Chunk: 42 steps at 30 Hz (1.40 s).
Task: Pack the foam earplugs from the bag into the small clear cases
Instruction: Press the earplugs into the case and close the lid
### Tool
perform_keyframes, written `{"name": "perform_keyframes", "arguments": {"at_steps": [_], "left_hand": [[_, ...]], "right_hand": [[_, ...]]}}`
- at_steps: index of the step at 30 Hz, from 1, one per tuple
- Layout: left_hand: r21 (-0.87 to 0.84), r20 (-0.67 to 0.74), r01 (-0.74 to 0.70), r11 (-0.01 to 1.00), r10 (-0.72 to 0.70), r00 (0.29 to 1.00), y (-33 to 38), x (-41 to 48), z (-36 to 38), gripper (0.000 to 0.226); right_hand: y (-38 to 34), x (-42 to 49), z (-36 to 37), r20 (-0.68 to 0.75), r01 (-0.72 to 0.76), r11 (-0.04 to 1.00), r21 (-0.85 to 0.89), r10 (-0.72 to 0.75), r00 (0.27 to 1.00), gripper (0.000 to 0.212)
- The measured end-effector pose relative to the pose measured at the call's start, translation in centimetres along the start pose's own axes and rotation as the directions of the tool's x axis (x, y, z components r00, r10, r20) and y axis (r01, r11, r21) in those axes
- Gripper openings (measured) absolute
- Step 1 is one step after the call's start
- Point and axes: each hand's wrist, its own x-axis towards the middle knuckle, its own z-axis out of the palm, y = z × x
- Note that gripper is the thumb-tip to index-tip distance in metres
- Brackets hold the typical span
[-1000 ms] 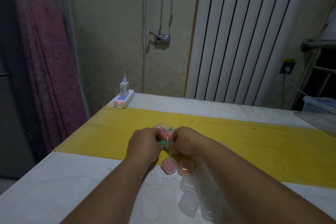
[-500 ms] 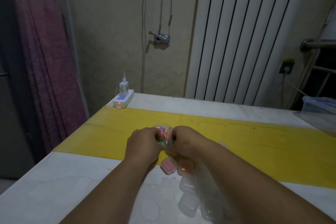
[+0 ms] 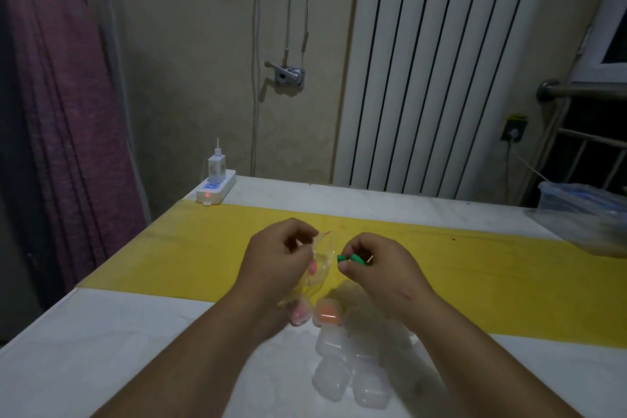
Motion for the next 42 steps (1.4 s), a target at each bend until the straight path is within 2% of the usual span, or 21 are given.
{"name": "perform_keyframes", "arguments": {"at_steps": [1,3,5,8,15,19,23,28,35,42], "left_hand": [[-0.148,0.074,0.042,0.988,-0.031,0.997,0.6,-0.2,0.3,0.018],[-0.318,0.227,0.143,0.937,-0.071,0.971,1.1,-0.6,0.9,0.008],[-0.377,0.296,0.193,0.906,-0.079,0.952,1.1,-0.9,1.4,0.005],[-0.419,0.287,0.205,0.884,-0.085,0.954,0.9,-1.0,1.5,0.002],[-0.455,0.248,0.249,0.855,-0.147,0.957,0.6,-0.8,1.3,0.013],[-0.439,0.208,0.234,0.867,-0.155,0.966,0.5,-0.7,1.3,0.021],[-0.445,0.170,0.212,0.870,-0.151,0.974,0.6,-0.7,1.5,0.017],[-0.446,0.174,0.223,0.867,-0.160,0.972,0.7,-0.9,1.6,0.010],[-0.464,0.146,0.192,0.865,-0.139,0.979,0.9,-1.0,1.7,0.012],[-0.448,0.201,0.207,0.870,-0.128,0.971,1.1,-1.2,1.9,0.013]], "right_hand": [[0.0,-0.5,-0.3,-0.013,0.023,1.000,0.006,-0.023,1.000,0.012],[-0.1,-1.1,-0.6,-0.041,0.056,0.998,0.030,-0.055,0.998,0.013],[-0.1,-1.5,-0.6,-0.064,0.051,0.996,0.078,-0.047,0.997,0.018],[0.3,-1.9,-0.1,-0.094,0.024,0.988,0.150,-0.010,0.996,0.027],[0.8,-2.1,-0.3,-0.108,-0.034,0.965,0.259,0.064,0.992,0.025],[1.5,-2.3,-0.2,-0.133,-0.035,0.958,0.286,0.076,0.988,0.015],[1.6,-2.2,0.0,-0.121,-0.042,0.947,0.317,0.084,0.989,0.019],[1.3,-2.4,-0.2,-0.084,-0.051,0.928,0.370,0.087,0.993,0.013],[1.3,-2.2,0.0,-0.059,-0.057,0.937,0.343,0.082,0.995,0.030],[1.0,-2.4,0.1,-0.045,-0.052,0.908,0.416,0.077,0.996,0.031]]}}
